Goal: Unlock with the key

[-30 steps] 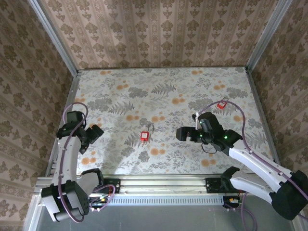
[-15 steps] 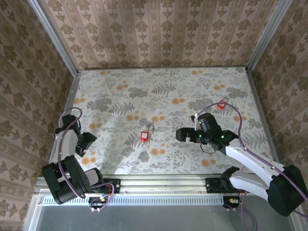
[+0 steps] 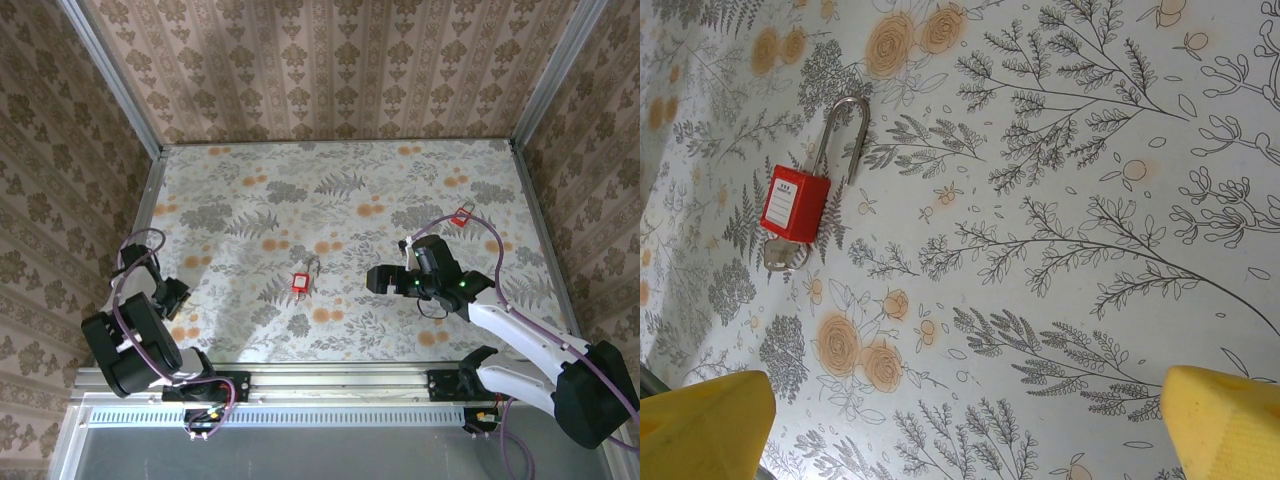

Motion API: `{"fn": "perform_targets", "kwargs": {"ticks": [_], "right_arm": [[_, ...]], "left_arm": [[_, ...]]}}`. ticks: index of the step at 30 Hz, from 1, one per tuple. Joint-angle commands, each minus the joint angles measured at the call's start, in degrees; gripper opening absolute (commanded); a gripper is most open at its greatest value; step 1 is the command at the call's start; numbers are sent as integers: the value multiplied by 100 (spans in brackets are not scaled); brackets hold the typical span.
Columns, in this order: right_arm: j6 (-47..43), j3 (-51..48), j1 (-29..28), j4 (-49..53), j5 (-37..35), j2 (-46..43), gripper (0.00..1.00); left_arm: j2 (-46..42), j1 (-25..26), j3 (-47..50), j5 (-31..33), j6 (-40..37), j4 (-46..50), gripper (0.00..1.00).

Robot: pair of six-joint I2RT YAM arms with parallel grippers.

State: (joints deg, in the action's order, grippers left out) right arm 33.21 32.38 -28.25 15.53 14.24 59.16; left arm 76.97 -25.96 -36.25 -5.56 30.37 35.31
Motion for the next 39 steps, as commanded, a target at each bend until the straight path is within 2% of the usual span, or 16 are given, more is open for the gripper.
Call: {"fn": "perform_targets", "kwargs": {"ticks": [1, 7, 11, 18, 25, 31, 36, 39], "right_arm": [[62, -24, 21, 41, 97, -91, 99], [165, -73, 4, 254, -50, -414, 99], [271, -109, -14, 367, -148, -659, 98], [274, -24, -23, 644, -354, -694, 98], [306, 170, -23, 798, -391, -607, 98], [379, 269, -31, 871, -415, -583, 98], [409, 370, -49, 988, -472, -550, 96], [445, 388, -65, 943, -445, -513, 97]], "left_arm": [[154, -30, 130, -300, -153, -343, 24], [362, 54, 215, -600, -213, -653, 10], [507, 357, 198, -741, -209, -807, 0], [510, 1283, 156, -984, -101, -956, 0], [202, 2550, -99, -1194, -499, -700, 0], [-123, 3080, -69, -1368, -661, -533, 0], [-391, 3348, -67, -1216, -541, -481, 0], [-646, 3684, -171, -1093, -498, -430, 0]]}}
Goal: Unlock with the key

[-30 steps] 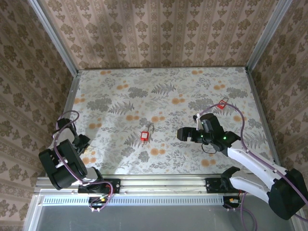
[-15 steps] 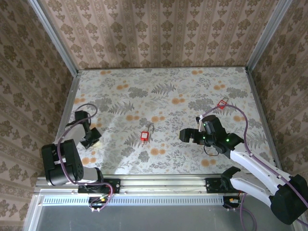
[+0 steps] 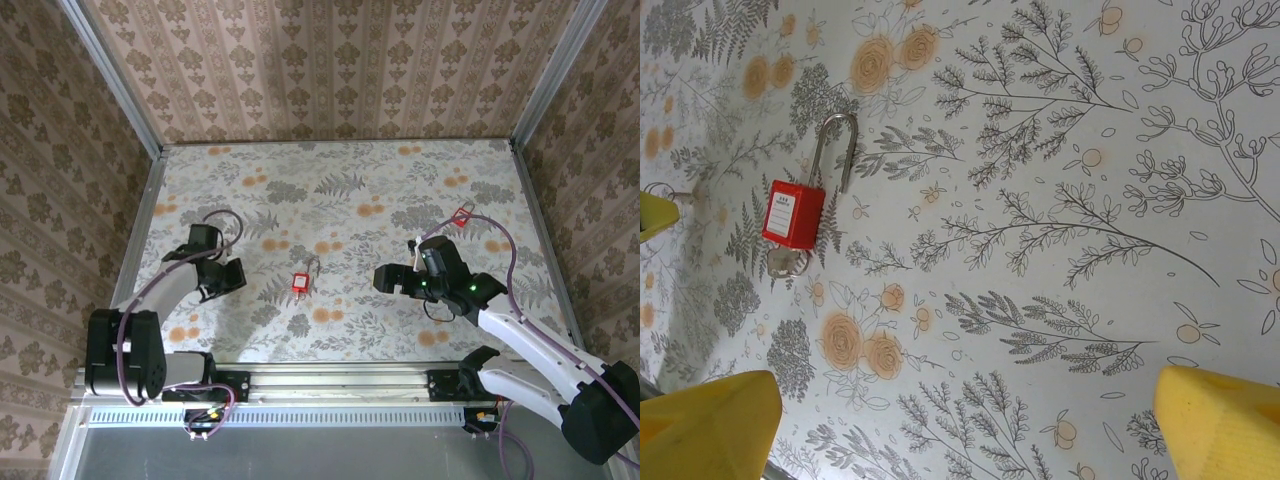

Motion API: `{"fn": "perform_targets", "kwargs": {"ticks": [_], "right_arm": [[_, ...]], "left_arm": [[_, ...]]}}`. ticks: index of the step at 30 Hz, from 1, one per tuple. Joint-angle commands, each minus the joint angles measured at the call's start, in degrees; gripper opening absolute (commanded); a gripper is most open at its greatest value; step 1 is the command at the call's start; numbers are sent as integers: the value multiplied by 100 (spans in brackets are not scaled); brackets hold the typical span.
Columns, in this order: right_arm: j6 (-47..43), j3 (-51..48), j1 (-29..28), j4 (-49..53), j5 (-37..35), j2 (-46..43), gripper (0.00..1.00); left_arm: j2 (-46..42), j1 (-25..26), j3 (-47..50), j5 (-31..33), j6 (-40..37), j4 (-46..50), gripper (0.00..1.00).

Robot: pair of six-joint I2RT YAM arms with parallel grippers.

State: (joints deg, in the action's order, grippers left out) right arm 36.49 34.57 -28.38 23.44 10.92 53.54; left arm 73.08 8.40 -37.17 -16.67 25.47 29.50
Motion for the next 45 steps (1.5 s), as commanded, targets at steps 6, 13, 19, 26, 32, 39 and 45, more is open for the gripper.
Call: {"fn": "perform_targets", "kwargs": {"ticks": [6, 13, 19, 26, 32, 39, 45], "right_arm": [[200, 392, -53, -81, 222, 473, 97], [566, 691, -18, -540, 673, 938, 97], [1240, 705, 177, -780, 795, 1080, 98], [3193, -186, 641, -2888, 1652, 1096, 99], [4680, -685, 661, -4336, 1613, 1277, 100], [5577, -917, 632, -4772, 1367, 1191, 100], [5872, -1108, 632, -4812, 1160, 1092, 100]], "left_arm": [[-509, 1241, -535, 258, -192, 135, 0], [-534, 2204, -841, 281, -370, -418, 0], [-192, 2998, -1128, 330, -285, -1201, 0], [397, 3856, -1423, 633, -287, -2429, 0], [865, 4373, -1546, 762, -209, -3543, 0], [1386, 4785, -1679, 1051, -158, -4240, 0], [1604, 5025, -1715, 1094, -123, -4714, 0]]}}
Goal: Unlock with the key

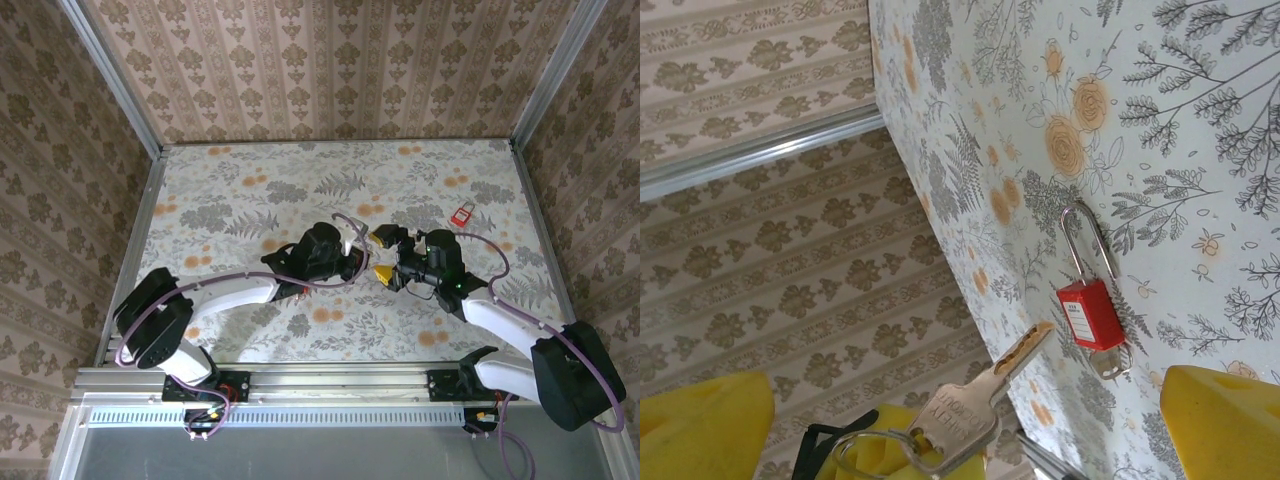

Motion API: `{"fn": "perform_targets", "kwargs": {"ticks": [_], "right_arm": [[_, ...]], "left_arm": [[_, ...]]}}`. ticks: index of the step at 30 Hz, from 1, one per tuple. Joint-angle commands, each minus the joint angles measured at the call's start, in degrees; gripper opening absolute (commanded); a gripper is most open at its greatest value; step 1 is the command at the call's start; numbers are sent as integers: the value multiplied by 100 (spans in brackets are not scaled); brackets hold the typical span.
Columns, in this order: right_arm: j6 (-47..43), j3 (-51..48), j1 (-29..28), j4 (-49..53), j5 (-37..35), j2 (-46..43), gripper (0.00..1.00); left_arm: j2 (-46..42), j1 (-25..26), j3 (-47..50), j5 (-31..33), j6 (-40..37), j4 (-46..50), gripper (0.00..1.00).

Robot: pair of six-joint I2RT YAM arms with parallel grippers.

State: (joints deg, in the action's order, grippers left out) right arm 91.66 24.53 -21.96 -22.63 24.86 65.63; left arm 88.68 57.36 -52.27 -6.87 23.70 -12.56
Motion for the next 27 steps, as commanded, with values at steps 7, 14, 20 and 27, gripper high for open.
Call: {"fn": "perform_targets", "kwargs": {"ticks": [7, 14, 20, 27], "right_arm": [[719, -247, -11, -724, -243, 99, 100], [829, -249, 62, -881, -298, 161, 97], [705, -280, 178, -633, -303, 66, 86], [661, -396, 200, -587, -341, 47, 72]], "left_arm": [[157, 306, -204, 135, 112, -723, 0], [282, 530, -122, 142, 202, -933, 0], [178, 549, 142, 167, 332, -1101, 0], [132, 546, 234, 161, 328, -1169, 0]]}}
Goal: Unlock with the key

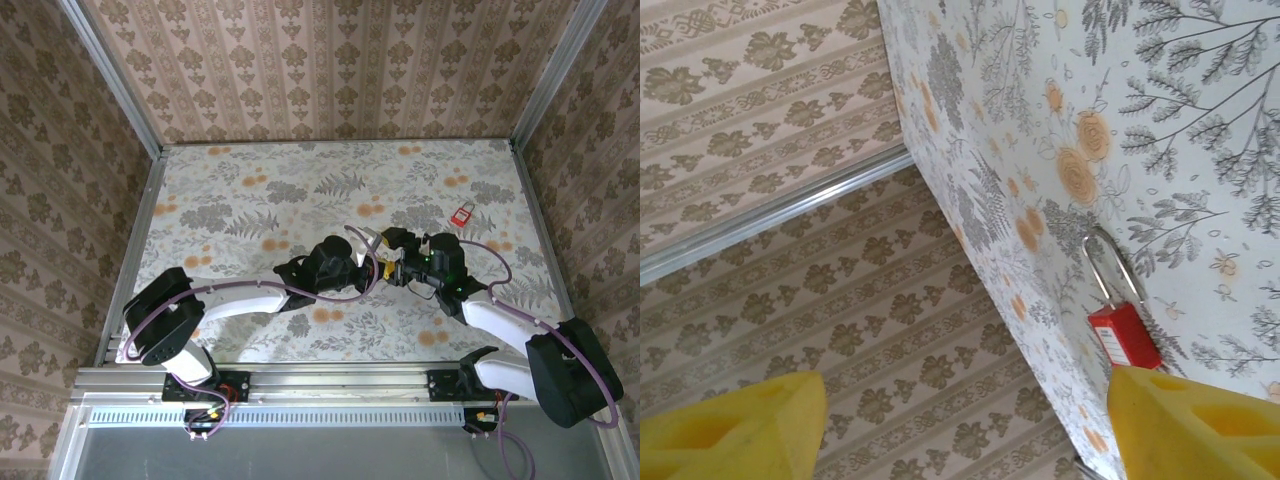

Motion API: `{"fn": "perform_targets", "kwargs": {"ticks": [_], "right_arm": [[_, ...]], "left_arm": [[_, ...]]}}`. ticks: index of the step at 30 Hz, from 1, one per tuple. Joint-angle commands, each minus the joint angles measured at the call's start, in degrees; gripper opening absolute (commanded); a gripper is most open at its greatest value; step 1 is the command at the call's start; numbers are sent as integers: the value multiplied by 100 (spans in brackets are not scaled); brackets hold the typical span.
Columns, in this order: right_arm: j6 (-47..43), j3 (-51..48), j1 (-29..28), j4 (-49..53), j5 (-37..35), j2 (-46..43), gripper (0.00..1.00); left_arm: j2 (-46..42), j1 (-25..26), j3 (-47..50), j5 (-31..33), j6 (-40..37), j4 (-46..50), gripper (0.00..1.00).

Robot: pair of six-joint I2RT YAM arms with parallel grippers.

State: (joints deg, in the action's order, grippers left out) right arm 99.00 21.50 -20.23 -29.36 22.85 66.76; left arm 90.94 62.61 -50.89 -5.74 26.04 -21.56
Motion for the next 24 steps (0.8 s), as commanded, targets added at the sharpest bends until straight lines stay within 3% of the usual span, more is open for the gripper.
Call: {"fn": "perform_targets", "kwargs": {"ticks": [1, 15, 24], "right_arm": [[-65, -106, 36, 80, -147, -67, 70], [-139, -222, 142, 286, -184, -216, 49], [-248, -248, 138, 508, -245, -304, 24]], "left_arm": [[-87, 23, 105, 38, 97, -293, 0], [-133, -19, 218, -72, 101, -391, 0], [-198, -14, 351, -145, 31, -536, 0]]}}
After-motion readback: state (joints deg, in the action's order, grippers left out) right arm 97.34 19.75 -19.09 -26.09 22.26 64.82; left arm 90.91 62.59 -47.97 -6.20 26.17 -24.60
